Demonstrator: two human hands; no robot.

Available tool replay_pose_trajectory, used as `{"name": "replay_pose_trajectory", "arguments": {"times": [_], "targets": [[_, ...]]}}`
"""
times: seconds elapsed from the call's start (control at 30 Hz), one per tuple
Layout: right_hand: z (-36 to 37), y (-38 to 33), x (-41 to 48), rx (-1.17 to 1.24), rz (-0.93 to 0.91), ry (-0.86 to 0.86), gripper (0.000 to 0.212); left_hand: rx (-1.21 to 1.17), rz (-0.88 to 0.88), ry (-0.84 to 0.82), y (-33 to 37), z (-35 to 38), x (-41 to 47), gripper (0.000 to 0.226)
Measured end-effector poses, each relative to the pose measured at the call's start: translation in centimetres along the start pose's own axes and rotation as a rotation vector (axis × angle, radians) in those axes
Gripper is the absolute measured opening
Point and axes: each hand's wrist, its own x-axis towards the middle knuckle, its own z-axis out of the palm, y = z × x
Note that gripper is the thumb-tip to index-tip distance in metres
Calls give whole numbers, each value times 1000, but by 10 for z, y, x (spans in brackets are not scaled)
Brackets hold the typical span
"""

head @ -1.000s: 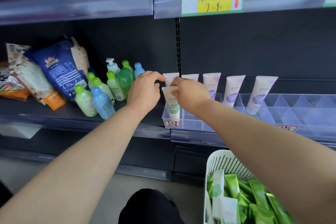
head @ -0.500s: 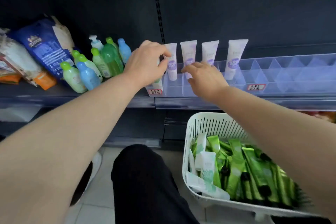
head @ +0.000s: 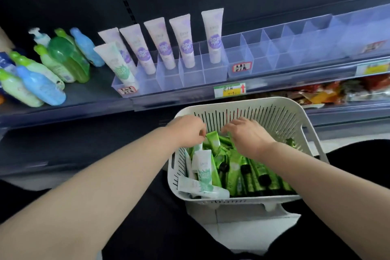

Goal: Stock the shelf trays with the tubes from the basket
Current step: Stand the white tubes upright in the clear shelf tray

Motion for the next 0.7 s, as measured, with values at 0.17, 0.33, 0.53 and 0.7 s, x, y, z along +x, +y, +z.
{"name": "replay_pose_trajectory", "arguments": {"times": [0.17, 0.33, 0.53, 0.7], "targets": [[35, -6, 7, 2, -9, -91, 45, 216, -15, -155, 1, 37, -2, 25], [60, -30, 23, -54, -49, -202, 46, 233, -95, -91, -9, 41, -2, 25], [74, -46, 34, 91, -2, -228, 35, 305, -74, -83, -15, 37, -10, 25], [67, -35, 17, 509, 101, -185, 10, 427, 105, -267, -1, 41, -15, 17]]}}
